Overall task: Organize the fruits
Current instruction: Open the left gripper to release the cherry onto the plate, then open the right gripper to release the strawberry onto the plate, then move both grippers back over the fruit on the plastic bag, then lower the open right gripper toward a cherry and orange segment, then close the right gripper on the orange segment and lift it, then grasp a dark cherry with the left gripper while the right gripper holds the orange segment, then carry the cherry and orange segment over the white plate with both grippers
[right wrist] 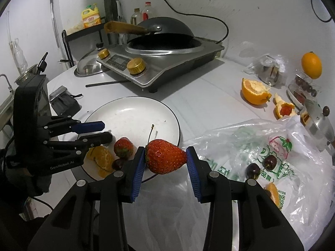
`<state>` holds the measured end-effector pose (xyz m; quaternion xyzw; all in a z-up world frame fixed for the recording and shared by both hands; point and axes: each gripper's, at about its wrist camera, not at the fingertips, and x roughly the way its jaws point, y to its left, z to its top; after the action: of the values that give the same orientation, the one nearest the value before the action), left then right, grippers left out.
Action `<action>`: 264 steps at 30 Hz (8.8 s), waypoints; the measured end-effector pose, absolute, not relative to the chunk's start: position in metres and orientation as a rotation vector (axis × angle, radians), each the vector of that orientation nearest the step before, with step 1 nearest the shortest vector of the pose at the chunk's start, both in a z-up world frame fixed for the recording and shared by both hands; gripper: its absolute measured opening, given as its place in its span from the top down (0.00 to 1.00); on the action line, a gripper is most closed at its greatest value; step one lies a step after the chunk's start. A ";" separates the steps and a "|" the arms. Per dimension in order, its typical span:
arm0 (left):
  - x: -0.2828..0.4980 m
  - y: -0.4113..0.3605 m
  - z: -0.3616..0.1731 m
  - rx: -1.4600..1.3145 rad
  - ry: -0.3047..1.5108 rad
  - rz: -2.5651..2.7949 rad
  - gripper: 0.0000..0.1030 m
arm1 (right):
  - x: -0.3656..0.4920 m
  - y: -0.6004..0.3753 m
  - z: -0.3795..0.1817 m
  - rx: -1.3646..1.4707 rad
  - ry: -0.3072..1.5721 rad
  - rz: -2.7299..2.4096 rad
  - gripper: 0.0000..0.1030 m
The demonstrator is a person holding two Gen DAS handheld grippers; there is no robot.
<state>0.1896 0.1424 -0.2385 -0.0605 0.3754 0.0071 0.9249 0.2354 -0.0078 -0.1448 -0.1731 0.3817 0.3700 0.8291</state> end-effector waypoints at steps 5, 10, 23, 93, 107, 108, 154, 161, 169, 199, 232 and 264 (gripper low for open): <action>0.189 0.145 -0.234 -0.129 0.752 0.016 0.66 | 0.239 -0.001 -0.148 -0.371 0.817 0.793 0.59; 0.188 0.151 -0.229 -0.139 0.722 0.023 0.44 | 0.244 0.007 -0.153 -0.375 0.825 0.803 0.59; 0.189 0.164 -0.225 -0.159 0.690 0.036 0.44 | 0.258 0.029 -0.172 -0.399 0.852 0.818 0.59; 0.168 0.059 -0.178 -0.041 0.645 -0.042 0.34 | 0.233 -0.080 -0.137 -0.259 0.767 0.717 0.43; 0.183 0.026 -0.179 0.009 0.671 -0.083 0.34 | 0.245 -0.127 -0.144 -0.208 0.777 0.663 0.43; 0.184 0.024 -0.179 0.014 0.672 -0.085 0.34 | 0.246 -0.130 -0.145 -0.203 0.777 0.659 0.43; 0.229 -0.029 -0.195 0.073 0.735 -0.166 0.34 | 0.297 -0.187 -0.196 -0.186 0.910 0.560 0.70; 0.230 -0.041 -0.195 0.088 0.735 -0.192 0.34 | 0.304 -0.195 -0.192 -0.145 0.913 0.554 0.72; 0.237 -0.064 -0.194 0.133 0.731 -0.235 0.34 | 0.314 -0.201 -0.198 -0.106 0.931 0.545 0.81; 0.304 -0.127 -0.235 0.405 0.796 -0.422 0.46 | 0.311 -0.243 -0.171 0.012 0.805 0.557 0.84; 0.293 -0.119 -0.230 0.341 0.792 -0.438 0.71 | 0.297 -0.244 -0.152 -0.009 0.758 0.526 0.84; 0.224 -0.060 -0.177 0.233 0.692 -0.328 0.71 | 0.243 -0.195 -0.116 -0.098 0.698 0.580 0.84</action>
<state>0.2241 -0.0597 -0.1774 0.1135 0.3370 -0.1597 0.9209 0.2432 -0.1955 -0.1161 -0.0472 0.3369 0.2802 0.8977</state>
